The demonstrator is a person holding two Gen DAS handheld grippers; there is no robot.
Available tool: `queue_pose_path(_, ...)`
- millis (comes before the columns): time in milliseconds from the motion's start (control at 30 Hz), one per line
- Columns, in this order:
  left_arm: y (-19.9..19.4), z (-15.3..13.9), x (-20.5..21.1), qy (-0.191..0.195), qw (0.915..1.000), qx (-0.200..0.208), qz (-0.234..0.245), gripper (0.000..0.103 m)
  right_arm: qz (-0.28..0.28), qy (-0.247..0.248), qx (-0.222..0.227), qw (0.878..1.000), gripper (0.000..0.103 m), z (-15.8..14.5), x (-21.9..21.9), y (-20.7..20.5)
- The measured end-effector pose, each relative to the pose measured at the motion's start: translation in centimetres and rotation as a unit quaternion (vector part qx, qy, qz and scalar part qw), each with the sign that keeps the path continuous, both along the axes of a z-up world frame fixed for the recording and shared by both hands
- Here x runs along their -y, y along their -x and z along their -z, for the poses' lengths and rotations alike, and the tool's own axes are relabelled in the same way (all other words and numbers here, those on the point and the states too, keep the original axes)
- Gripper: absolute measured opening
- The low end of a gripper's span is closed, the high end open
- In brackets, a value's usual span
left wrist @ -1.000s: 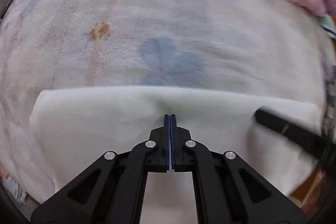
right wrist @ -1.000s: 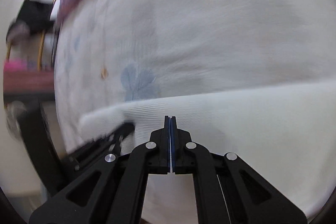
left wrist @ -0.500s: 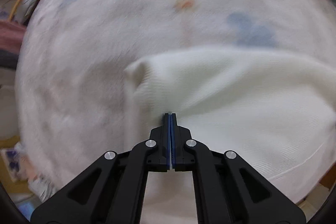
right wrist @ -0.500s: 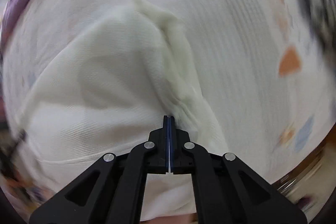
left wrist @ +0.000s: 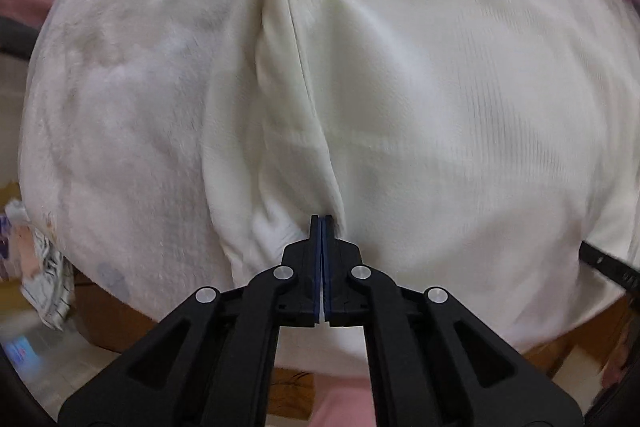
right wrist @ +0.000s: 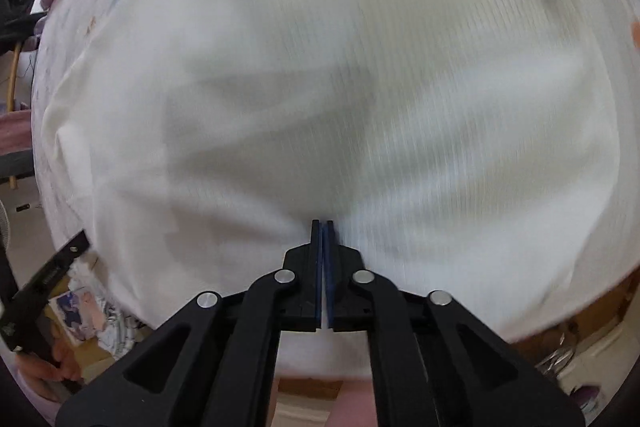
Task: Fold large clothes
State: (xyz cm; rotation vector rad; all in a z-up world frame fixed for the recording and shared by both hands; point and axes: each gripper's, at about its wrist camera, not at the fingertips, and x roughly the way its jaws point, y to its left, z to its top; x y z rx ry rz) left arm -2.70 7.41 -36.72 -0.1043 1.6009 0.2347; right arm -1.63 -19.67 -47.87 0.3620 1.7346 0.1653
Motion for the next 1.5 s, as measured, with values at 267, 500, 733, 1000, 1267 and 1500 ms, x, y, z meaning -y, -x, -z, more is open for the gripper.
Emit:
queue_pose_path(267,5.4,-0.1,-4.4,-0.071,0.9937,-0.087,-0.004,0.003,-0.026,0.004,-0.1,0.995,0.002,-0.4,2.8,5.7)
queue_pose_path(500,-2.6,-4.6,-2.5,0.004,0.9984,0.045,0.034,0.003,-0.011,-0.001,-0.027,1.0,0.005,-3.0,-1.7,1.6)
queue_pose_path(733,-10.3,2.9,-4.4,0.022,0.9993,0.013,0.026,0.003,-0.051,-0.02,-0.036,0.998,0.005,-3.1,-3.3,-0.6)
queue_pose_path(1000,-4.7,0.4,-8.9,-0.045,0.9981,-0.04,0.016,0.003,-0.09,-0.014,-0.063,0.994,0.006,-2.5,-3.6,2.4)
queue_pose_path(1267,-3.1,-2.6,3.3,0.118,0.9911,0.001,0.062,0.003,-0.061,-0.012,-0.04,0.997,0.006,-0.9,-5.7,0.2)
queue_pose_path(1500,2.4,2.3,8.6,0.112,0.9854,-0.092,0.089,0.002,-0.05,-0.04,-0.112,0.992,0.002,1.8,-4.0,3.2)
